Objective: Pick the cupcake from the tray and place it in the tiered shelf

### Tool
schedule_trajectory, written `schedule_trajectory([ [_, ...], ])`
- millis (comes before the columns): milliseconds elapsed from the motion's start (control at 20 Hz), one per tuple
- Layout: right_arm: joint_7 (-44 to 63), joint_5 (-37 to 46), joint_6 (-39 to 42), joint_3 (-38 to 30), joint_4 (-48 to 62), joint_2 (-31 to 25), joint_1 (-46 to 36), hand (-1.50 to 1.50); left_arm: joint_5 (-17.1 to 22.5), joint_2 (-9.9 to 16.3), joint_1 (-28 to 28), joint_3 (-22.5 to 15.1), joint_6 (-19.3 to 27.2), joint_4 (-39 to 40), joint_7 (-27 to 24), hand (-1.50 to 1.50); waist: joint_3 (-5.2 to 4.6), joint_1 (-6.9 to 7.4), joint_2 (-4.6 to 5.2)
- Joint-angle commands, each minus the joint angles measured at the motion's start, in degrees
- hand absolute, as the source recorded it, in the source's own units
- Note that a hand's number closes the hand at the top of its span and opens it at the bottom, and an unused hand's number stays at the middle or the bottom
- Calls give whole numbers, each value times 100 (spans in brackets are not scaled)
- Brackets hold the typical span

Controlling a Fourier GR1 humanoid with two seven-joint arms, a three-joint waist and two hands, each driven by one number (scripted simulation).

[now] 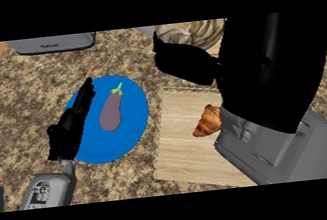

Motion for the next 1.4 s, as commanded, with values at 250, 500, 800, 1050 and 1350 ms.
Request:
schedule_trajectory([
  [250, 85, 175, 707, -1036, 484, -167, -760, 150, 9, 55, 214, 38, -146, -247, 41, 0, 3, 25, 3],
  [500, -725, 166, 424, -1341, 1331, -628, -979, 150, -87, 9, 403, 2, -131, -277, -172, 0, 2, 51, 18],
  [800, -1168, 399, -324, -1569, 2058, -931, -694, 150, -133, -64, 237, 63, -99, -174, -117, 0, 4, 65, 31],
  [1050, -1971, 425, -895, -1267, 2490, -943, -468, 150, -139, -159, -67, 178, -141, 429, -412, 0, 2, 28, 40],
  [1350, -2159, -288, -2407, -2054, 2533, -657, -498, 150, -139, -194, -268, 113, -169, 161, -12, 0, 15, 90, 80],
])
